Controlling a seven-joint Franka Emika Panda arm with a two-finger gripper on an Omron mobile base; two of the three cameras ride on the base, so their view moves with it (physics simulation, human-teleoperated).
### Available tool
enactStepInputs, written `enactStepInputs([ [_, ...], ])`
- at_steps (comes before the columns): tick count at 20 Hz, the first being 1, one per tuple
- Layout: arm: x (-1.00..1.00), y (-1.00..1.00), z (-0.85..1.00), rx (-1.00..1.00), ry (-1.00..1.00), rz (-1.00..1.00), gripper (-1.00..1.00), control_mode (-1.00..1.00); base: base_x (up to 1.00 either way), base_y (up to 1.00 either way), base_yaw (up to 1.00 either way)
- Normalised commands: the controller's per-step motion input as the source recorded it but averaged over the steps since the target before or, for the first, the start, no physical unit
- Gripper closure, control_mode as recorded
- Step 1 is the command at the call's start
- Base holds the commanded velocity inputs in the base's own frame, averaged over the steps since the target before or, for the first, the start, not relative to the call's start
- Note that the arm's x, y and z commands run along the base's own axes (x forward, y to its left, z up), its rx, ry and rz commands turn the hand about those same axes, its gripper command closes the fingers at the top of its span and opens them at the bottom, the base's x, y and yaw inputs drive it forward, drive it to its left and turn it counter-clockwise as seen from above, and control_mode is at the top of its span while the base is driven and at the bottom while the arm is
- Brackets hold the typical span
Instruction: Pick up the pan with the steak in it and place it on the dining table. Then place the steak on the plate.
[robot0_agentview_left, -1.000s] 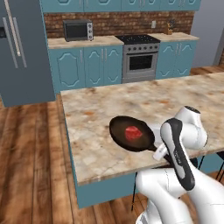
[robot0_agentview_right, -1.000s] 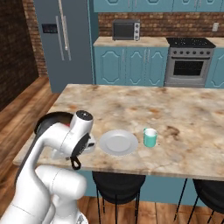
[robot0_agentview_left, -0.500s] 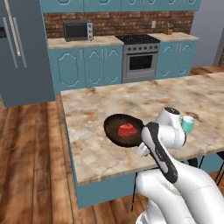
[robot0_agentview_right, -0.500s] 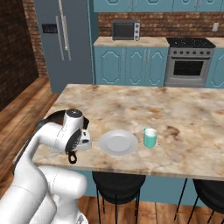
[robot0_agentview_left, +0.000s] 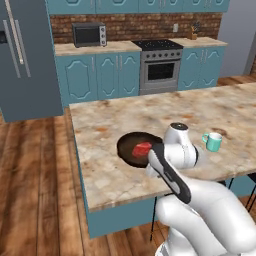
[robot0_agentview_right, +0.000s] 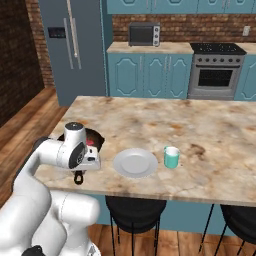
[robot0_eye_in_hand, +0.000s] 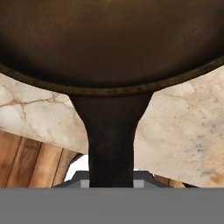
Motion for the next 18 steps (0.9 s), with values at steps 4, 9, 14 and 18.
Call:
enactStepInputs([
  [4, 0.18, 0.0, -0.57, -0.07, 0.1, 0.0, 1.0, -1.0, 0.0, 0.0, 0.0],
  [9, 0.16, 0.0, -0.67, -0.04, 0.1, -0.01, 1.0, -1.0, 0.0, 0.0, 0.0],
  [14, 0.15, -0.03, -0.67, -0.01, 0.07, -0.04, 1.0, -1.0, 0.0, 0.0, 0.0],
  [18, 0.01, -0.16, -0.51, 0.02, 0.0, -0.05, 1.0, -1.0, 0.0, 0.0, 0.0],
])
